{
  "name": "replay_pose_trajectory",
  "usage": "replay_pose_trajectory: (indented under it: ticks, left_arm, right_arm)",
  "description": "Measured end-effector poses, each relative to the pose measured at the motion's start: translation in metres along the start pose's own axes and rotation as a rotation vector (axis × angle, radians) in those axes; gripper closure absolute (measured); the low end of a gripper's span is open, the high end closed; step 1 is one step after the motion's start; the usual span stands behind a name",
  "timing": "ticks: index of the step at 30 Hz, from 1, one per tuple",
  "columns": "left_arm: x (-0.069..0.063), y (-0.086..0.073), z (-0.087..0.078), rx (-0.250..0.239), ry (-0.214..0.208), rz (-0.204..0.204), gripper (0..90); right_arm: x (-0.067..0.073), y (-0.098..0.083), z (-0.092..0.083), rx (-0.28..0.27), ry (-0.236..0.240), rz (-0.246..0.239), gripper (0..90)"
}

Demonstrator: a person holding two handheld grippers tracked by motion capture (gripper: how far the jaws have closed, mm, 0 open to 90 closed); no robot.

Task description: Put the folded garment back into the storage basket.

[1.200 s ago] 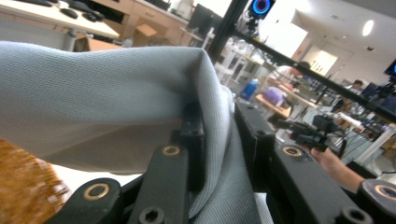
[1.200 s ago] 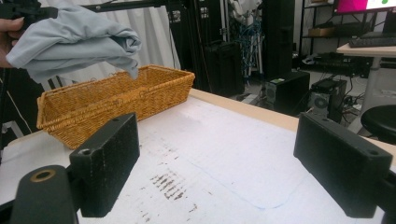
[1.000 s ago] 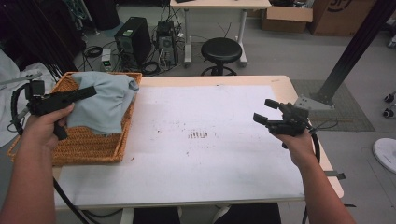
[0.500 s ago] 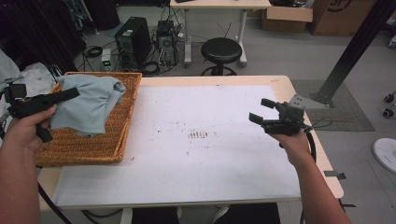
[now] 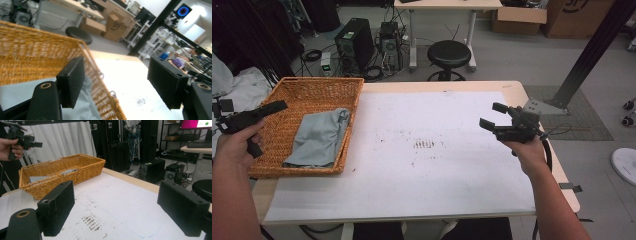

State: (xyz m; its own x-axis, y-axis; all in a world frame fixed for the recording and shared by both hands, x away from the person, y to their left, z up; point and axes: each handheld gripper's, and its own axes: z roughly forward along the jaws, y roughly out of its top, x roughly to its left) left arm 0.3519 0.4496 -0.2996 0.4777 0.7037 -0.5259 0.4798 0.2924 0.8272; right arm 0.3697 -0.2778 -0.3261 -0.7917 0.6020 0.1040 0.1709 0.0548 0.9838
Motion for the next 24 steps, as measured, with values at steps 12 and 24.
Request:
replay_pose_trajectory:
  ticks: [12,24]
  left_arm:
    - [-0.043,0.007,0.016,0.022,-0.109,0.075,26.1]
    - [-0.121,-0.010,0.040,0.049,-0.186,0.181,15.5]
  right_arm:
    - [0.000,0.001,-0.002,-0.010,0.011,-0.003,13.6]
    - [0.008,0.014,-0.006,-0.024,0.044,-0.019,13.4]
